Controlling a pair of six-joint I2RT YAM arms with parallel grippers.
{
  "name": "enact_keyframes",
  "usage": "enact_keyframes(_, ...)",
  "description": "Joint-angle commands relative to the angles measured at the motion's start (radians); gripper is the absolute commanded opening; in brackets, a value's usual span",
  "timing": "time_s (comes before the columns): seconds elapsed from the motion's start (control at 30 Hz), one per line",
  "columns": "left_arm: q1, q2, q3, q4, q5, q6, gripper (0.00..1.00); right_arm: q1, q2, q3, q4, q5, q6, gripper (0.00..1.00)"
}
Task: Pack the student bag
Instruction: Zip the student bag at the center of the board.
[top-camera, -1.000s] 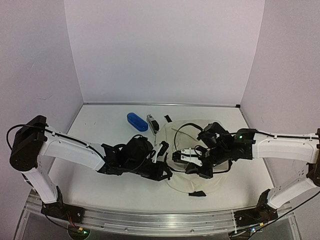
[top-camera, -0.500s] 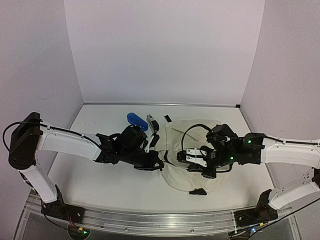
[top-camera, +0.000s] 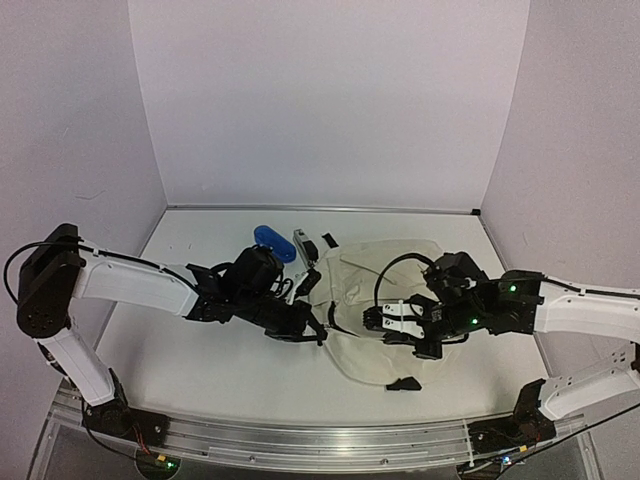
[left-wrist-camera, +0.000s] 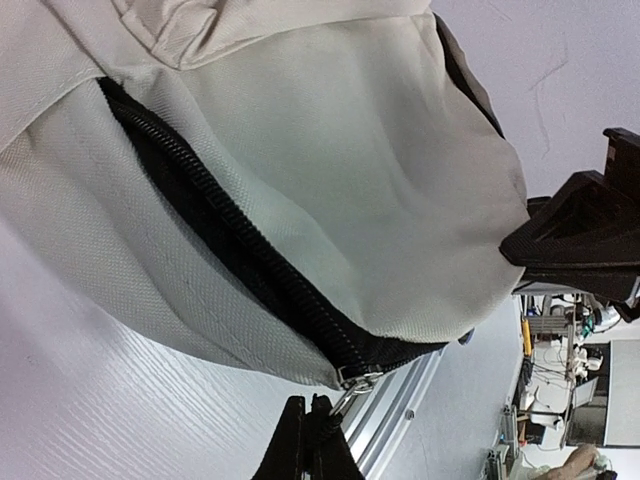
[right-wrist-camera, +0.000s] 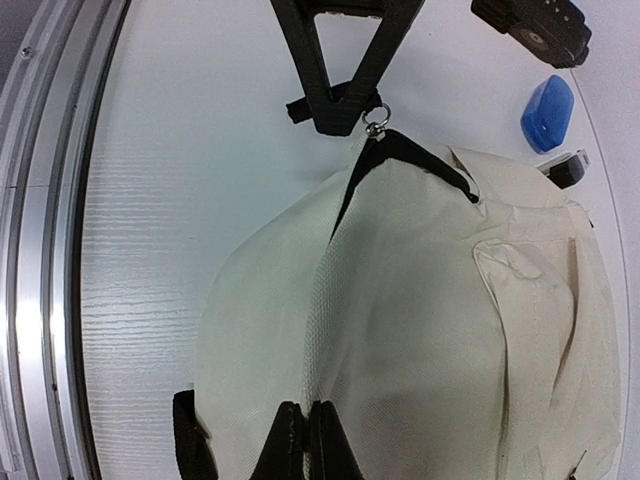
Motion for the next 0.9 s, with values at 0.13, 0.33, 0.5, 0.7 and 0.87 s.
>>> enact_keyframes(0.13,0.01,0.051,0.103,-0.192,0.003,0.13,0.0,-0.006,0.029,0.043,-0.237,0.003,0.02,0.0)
enact_keyframes(0.33,0.007,0.076,0.106,-0.19,-0.077,0.159,0.16,-0.006,0.023,0.05,-0.241,0.011,0.018,0.0)
enact_keyframes(0.5,-0.004,0.06,0.032,-0.098,-0.11,0.158,0.33,-0.006,0.009,0.038,-0.247,0.017,0.017,0.0)
enact_keyframes(0.7,-0.043,-0.009,-0.189,0.268,-0.142,0.119,0.44,-0.006,0.019,0.039,-0.247,0.004,0.023,0.0)
enact_keyframes(0.87,-0.048,-0.048,-0.319,0.523,-0.139,0.1,0.53,-0.005,0.027,0.043,-0.248,-0.007,0.024,0.0)
